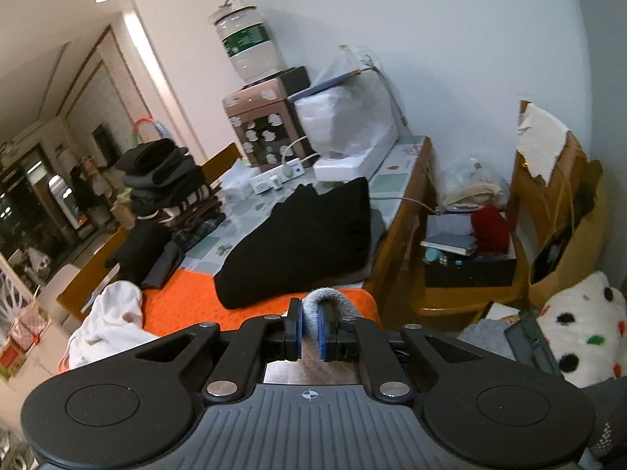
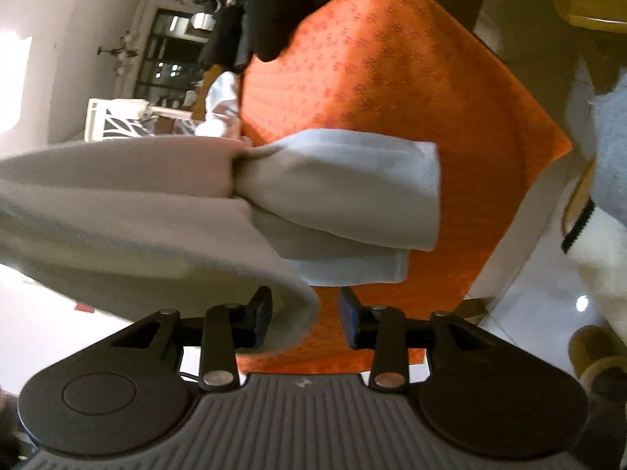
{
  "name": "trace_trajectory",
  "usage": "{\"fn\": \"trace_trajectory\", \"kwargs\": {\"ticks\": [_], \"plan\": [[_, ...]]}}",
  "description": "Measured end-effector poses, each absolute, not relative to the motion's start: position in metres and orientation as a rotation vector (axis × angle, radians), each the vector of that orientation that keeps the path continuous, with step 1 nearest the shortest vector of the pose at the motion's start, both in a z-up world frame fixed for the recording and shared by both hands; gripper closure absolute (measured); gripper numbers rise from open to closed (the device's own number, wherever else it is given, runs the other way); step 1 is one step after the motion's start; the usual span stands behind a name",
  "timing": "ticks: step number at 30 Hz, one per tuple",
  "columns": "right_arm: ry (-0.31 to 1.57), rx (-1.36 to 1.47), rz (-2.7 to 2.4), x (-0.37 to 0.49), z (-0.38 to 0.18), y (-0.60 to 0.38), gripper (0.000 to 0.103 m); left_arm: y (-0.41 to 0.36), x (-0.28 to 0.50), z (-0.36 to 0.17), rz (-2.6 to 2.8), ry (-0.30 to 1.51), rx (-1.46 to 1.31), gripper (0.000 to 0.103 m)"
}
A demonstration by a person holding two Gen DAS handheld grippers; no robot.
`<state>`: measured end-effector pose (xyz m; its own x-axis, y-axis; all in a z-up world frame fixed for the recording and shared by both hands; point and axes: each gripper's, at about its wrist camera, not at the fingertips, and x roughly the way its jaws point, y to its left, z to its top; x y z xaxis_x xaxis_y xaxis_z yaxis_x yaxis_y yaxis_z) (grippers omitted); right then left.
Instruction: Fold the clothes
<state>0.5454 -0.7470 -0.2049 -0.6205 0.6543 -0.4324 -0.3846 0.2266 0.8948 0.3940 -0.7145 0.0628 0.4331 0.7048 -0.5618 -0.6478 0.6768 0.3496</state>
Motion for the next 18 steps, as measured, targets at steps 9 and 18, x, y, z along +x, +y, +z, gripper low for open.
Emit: {"fn": "trace_trajectory", "kwargs": {"ticks": [9,18], "plan": [[1.678,0.419,1.543,0.533,-0.211,-0.756,0.093,-0.717,0.377,0.058,0.787,0.774,0.131,0.093],[1.685,0.785,1.536,0.521,-0.19,-0.783,0.094,-0.732,0.365,0.044,0.671,0.861,0.205,0.093]]}}
